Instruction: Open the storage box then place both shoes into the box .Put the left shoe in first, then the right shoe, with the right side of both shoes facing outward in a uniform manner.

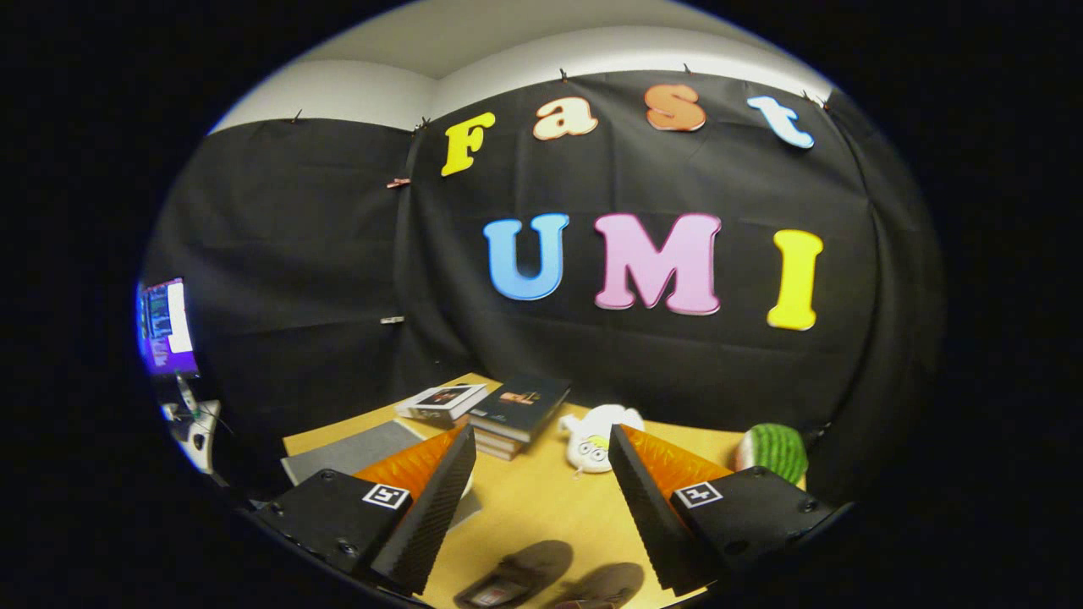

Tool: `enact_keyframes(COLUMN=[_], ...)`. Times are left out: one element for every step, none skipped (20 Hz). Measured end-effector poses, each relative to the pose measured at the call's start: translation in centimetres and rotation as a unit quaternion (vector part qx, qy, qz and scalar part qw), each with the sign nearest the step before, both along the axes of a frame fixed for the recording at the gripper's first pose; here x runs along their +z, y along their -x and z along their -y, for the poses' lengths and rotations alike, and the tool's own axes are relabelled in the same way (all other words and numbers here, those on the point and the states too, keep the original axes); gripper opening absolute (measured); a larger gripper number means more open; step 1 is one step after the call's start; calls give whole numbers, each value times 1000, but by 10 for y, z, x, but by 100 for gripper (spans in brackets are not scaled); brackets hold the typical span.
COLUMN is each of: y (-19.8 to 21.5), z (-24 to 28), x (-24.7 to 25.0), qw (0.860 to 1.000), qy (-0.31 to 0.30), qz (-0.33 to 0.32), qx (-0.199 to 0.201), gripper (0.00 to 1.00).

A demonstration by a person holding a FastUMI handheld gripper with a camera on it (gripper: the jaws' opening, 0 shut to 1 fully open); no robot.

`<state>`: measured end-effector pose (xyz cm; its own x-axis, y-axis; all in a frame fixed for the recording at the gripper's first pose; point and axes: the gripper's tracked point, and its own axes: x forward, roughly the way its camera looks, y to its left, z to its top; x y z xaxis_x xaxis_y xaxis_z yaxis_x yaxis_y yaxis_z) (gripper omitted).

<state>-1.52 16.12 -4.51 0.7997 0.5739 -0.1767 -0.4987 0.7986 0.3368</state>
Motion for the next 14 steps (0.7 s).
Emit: enact_keyframes(y=[5,10,13,19,21,25,31,37,42,49,56,65,70,73], z=[-14,-27,-37,-48,-59,-70,-82,-92,-103,-114,-123,-131,-138,-144], x=[-7,-17,-26,-33,-41,-51,-61,-70,-78,-88,-97,-104,-113,-120], qw=[999,997,994,990,986,980,974,967,960,952,942,931,920,910], qy=[-17,-30,-45,-58,-72,-81,-90,-98,-107,-116,-129,-142,-153,-163], qz=[-24,-51,-77,-100,-121,-145,-169,-189,-208,-227,-250,-273,-298,-320], qx=[23,44,60,77,93,106,124,139,155,169,184,195,204,208], gripper=[97,97,97,98,98,98,98,98,98,98,98,98,98,98])
